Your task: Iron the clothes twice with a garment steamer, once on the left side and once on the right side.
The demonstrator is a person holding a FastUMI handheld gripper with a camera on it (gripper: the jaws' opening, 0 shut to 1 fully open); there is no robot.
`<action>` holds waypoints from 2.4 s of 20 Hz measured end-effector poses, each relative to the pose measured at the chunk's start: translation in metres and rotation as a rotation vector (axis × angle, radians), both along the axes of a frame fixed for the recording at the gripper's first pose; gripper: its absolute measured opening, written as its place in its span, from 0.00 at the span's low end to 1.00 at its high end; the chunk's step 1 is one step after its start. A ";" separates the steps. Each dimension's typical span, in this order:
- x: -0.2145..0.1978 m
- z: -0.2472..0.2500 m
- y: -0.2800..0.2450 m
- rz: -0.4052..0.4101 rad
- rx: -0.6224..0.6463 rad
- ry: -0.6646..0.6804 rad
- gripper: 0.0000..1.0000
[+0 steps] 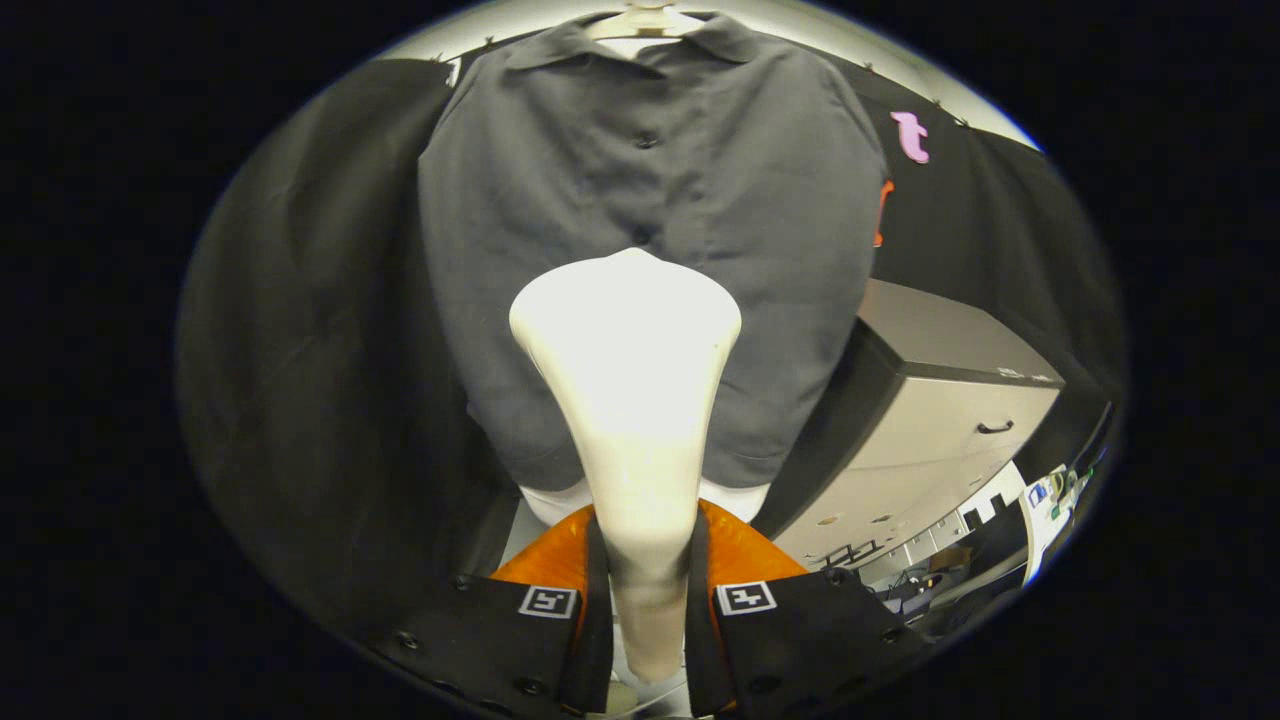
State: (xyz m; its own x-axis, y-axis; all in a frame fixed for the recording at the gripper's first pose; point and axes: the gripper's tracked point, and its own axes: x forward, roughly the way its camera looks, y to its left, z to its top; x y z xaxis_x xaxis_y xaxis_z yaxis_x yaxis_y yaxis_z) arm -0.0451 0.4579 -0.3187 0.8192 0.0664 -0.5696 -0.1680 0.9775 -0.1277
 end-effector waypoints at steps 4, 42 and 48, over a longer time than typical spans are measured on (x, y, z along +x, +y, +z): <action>-0.006 0.044 -0.049 -0.052 0.025 -0.033 0.37; 0.234 0.271 -0.340 -0.024 0.094 -0.250 0.37; 0.187 0.309 -0.332 -0.065 0.098 -0.422 0.37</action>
